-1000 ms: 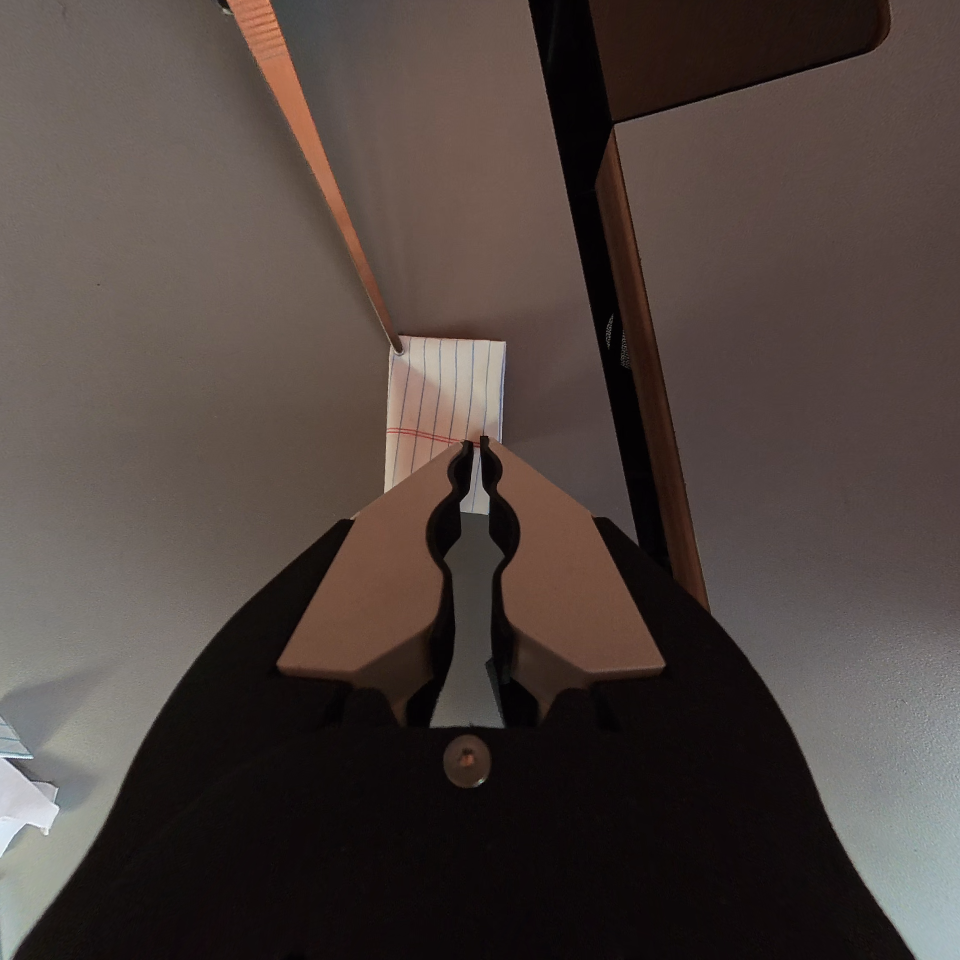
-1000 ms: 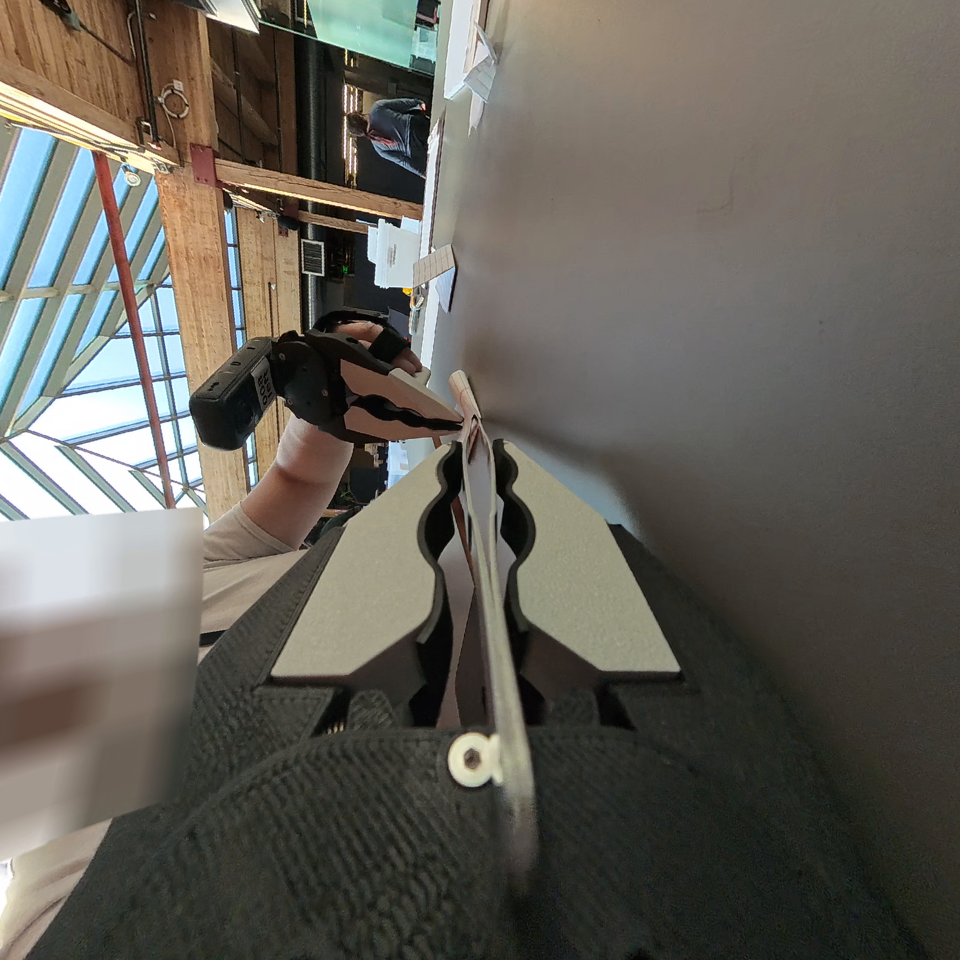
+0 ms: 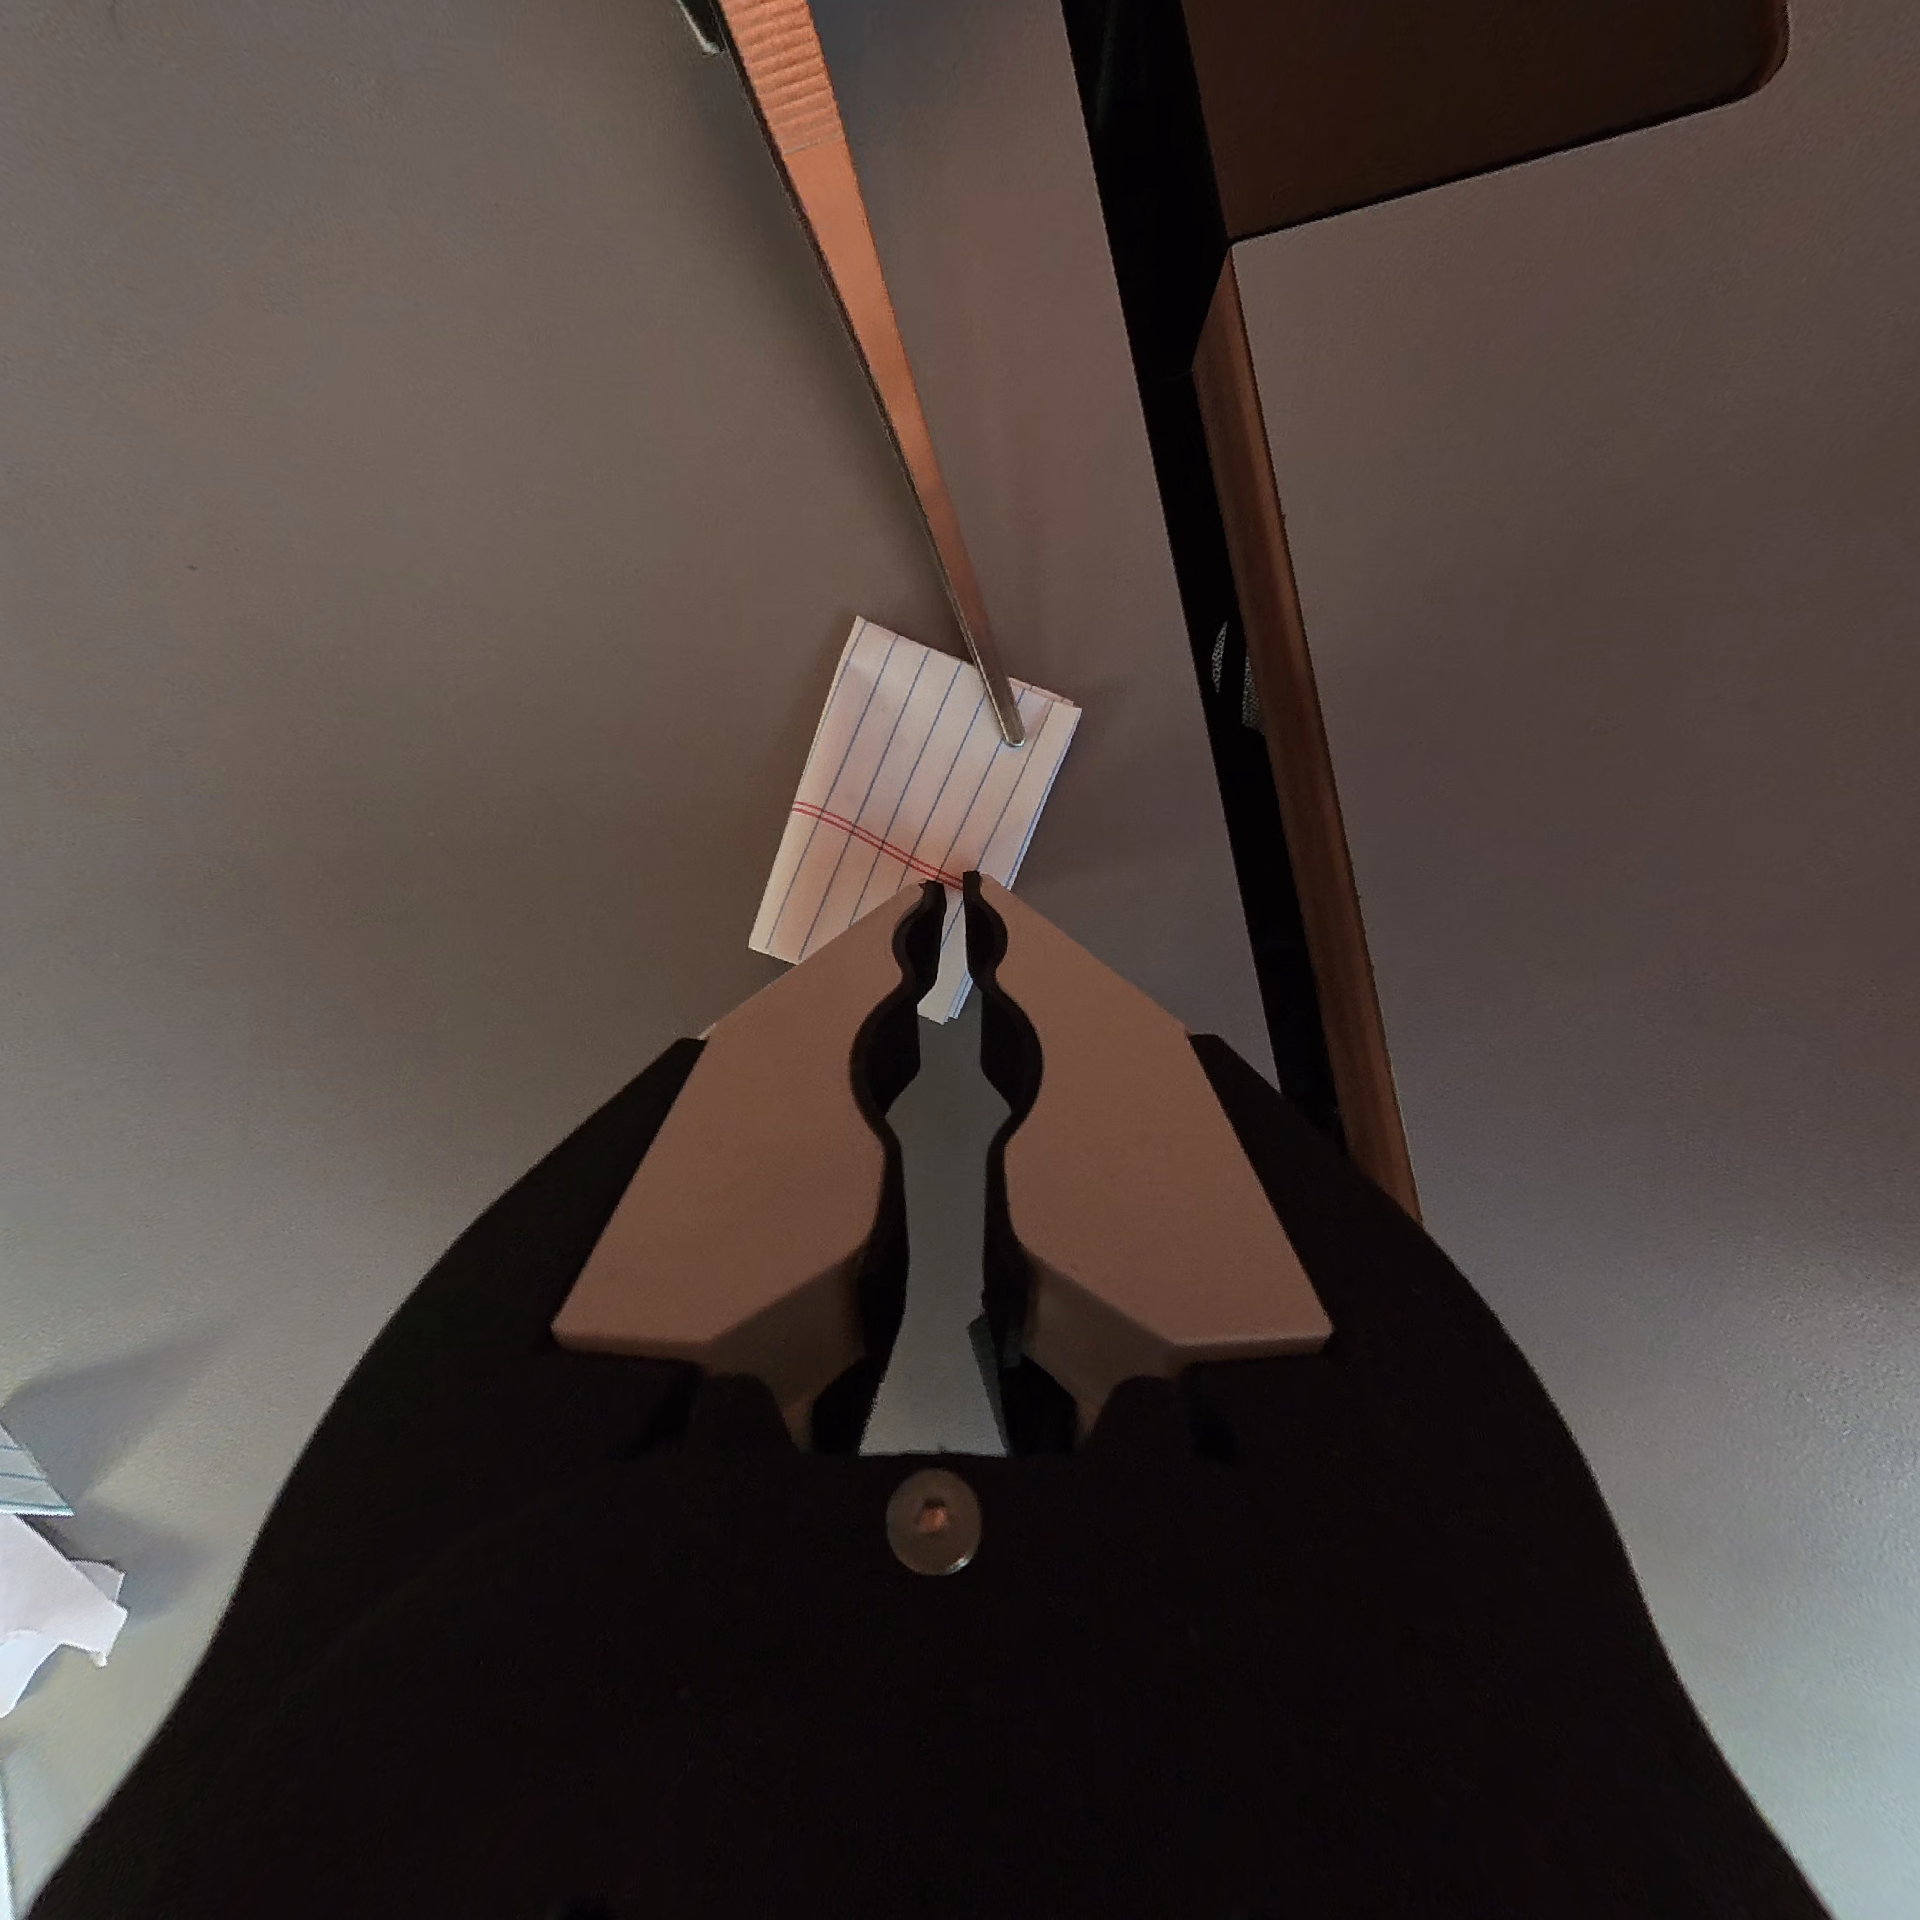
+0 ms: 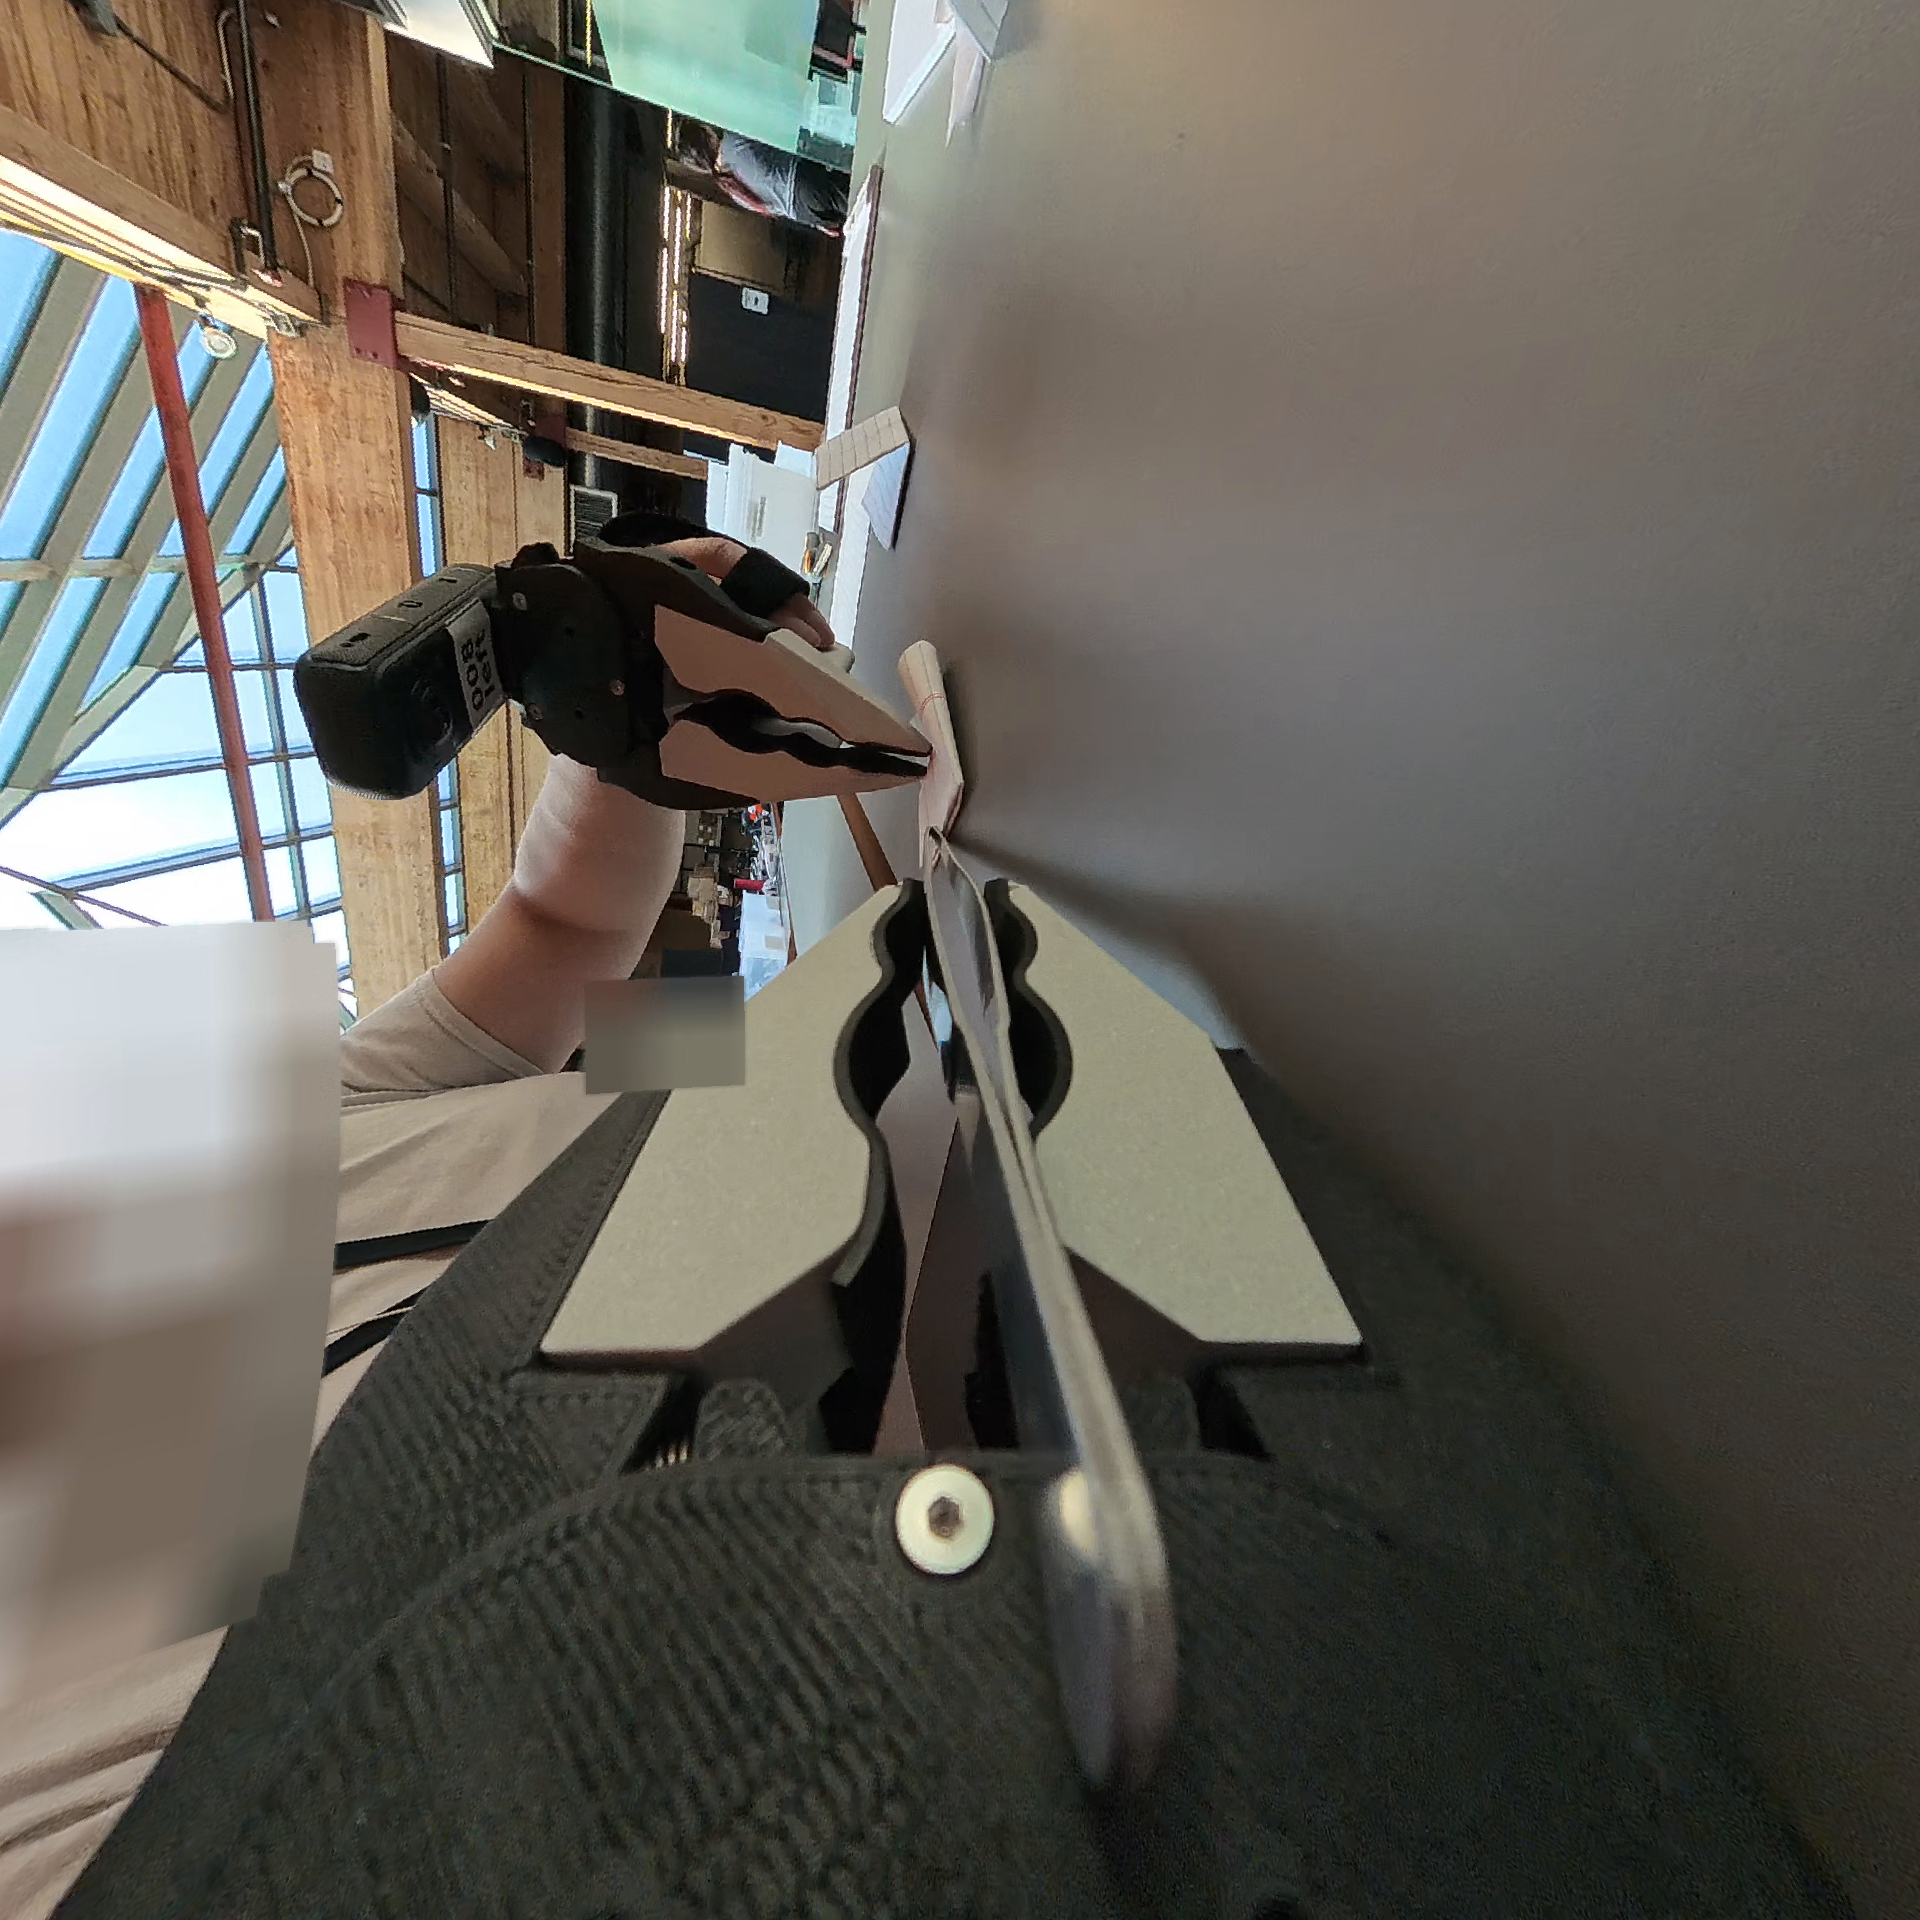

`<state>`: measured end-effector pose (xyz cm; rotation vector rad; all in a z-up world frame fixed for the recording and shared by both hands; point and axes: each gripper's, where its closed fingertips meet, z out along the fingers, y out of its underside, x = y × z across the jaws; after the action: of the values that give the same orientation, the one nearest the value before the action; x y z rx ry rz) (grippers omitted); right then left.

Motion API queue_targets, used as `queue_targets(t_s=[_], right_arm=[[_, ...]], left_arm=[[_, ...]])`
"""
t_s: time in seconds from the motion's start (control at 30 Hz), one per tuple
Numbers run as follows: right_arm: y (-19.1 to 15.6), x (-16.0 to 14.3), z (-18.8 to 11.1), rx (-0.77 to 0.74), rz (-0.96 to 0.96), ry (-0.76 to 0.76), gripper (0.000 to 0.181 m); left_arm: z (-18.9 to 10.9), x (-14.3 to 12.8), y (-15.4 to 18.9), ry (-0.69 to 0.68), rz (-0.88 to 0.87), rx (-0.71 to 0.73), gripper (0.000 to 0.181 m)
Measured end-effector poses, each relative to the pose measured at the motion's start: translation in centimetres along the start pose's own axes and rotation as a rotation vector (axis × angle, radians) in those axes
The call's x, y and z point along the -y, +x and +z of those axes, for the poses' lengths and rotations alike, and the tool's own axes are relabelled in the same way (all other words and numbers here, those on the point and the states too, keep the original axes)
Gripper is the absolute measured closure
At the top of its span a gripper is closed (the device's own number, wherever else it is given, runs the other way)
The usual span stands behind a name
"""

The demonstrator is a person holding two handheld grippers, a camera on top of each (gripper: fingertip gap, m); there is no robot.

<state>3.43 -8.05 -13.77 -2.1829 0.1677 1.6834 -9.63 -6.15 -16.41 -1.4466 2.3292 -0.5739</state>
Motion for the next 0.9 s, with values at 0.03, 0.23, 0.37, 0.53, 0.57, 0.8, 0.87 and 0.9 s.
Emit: queue_targets(t_s=[0.03,0.23,0.37,0.53,0.57,0.8,0.87,0.9], right_arm=[[0.0,-0.1,0.0,0.000,-0.008,0.008,0.170],[-0.1,-0.4,-0.2,-0.010,-0.040,0.040,0.170],[-0.1,-0.3,-0.2,-0.009,-0.042,0.043,0.170],[-0.1,-0.2,-0.1,-0.005,-0.043,0.033,0.170],[-0.1,-0.2,-0.1,-0.004,-0.045,0.032,0.169],[-0.2,0.0,-0.1,-0.004,-0.077,0.043,0.169],[-0.3,0.0,-0.1,-0.004,-0.092,0.039,0.169],[-0.3,0.1,-0.1,-0.003,-0.098,0.036,0.169]], left_arm=[[0.0,0.0,0.0,-0.002,-0.010,0.008,0.179],[-1.1,3.3,0.7,0.188,-0.241,0.089,0.181],[-1.0,5.7,2.4,0.286,-0.302,0.203,0.181],[1.8,4.0,2.1,0.212,-0.366,0.406,0.181],[1.9,3.9,1.8,0.233,-0.416,0.438,0.180],[0.6,2.2,-0.1,0.204,-0.548,0.641,0.143],[0.5,1.9,-0.2,0.210,-0.610,0.624,0.138],[0.6,1.8,-0.3,0.211,-0.636,0.608,0.136]])
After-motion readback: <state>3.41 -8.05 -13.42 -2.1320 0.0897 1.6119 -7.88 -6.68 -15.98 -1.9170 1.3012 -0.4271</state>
